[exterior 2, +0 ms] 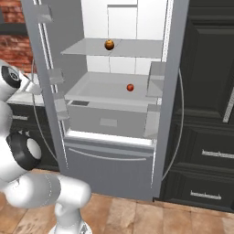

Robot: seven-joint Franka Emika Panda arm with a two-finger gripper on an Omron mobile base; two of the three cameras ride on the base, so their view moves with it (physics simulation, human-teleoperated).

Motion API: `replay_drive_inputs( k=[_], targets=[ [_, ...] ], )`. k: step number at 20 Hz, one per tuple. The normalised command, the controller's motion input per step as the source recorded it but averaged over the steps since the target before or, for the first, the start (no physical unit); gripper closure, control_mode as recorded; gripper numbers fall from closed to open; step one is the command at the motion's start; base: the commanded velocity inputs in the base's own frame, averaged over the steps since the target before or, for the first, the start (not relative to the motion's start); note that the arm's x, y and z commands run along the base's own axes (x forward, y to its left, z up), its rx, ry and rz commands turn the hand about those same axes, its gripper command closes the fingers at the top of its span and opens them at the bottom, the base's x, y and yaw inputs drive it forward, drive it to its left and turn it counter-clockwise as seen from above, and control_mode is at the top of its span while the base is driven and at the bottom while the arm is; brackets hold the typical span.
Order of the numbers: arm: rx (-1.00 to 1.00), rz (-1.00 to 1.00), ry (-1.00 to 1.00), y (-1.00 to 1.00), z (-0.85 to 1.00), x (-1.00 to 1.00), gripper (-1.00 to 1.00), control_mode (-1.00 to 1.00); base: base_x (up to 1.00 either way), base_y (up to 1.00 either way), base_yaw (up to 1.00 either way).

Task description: Retrieve the orange and apple from the fridge and place them into the bowl on the dining table.

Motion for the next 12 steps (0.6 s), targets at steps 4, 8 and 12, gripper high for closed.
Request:
replay_drive_inputs(
  k=[4, 8, 12],
  targets=[
    [0.16, -0.02, -0.83, -0.2, 0.11, -1.0, -1.0, -1.0, 0.0, 0.0, 0.0],
    [0.17, 0.01, -0.57, 0.0, 0.41, -0.97, -1.0, -1.0, 0.0, 0.0, 0.0],
    [0.15, 0.19, -0.29, 0.0, 0.54, -0.54, -1.0, -1.0, 0.0, 0.0, 0.0]
  ],
)
